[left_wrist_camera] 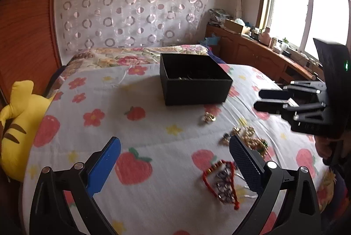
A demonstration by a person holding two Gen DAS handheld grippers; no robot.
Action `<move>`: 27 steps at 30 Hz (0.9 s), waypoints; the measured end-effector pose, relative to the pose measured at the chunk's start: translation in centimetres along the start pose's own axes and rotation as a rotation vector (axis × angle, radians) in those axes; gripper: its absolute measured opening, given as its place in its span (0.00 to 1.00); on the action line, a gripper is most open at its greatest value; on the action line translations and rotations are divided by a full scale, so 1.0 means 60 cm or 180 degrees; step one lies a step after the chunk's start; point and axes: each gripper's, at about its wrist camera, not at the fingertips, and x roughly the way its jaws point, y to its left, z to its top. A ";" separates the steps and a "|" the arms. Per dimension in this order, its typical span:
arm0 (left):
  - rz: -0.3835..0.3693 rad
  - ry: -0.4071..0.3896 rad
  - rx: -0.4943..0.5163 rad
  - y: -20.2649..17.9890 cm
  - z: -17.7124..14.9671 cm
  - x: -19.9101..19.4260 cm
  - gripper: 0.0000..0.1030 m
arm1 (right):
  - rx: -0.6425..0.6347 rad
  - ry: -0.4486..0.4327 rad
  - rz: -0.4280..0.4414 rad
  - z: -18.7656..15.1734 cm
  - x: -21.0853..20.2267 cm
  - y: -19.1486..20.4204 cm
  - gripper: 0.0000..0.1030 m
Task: Organize jewelry
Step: 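Grasp the green beaded necklace with the right tool and lift it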
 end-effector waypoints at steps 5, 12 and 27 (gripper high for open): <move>-0.0024 0.0065 -0.0027 -0.006 -0.023 -0.006 0.93 | 0.0077 0.0167 0.0102 -0.035 0.018 0.007 0.23; -0.0059 0.0135 -0.0101 -0.009 -0.050 -0.008 0.93 | 0.0206 0.0343 0.0255 -0.052 0.041 0.008 0.13; -0.0079 0.0146 -0.0097 -0.016 -0.057 -0.012 0.93 | 0.0348 0.0500 0.0432 -0.052 0.043 0.001 0.13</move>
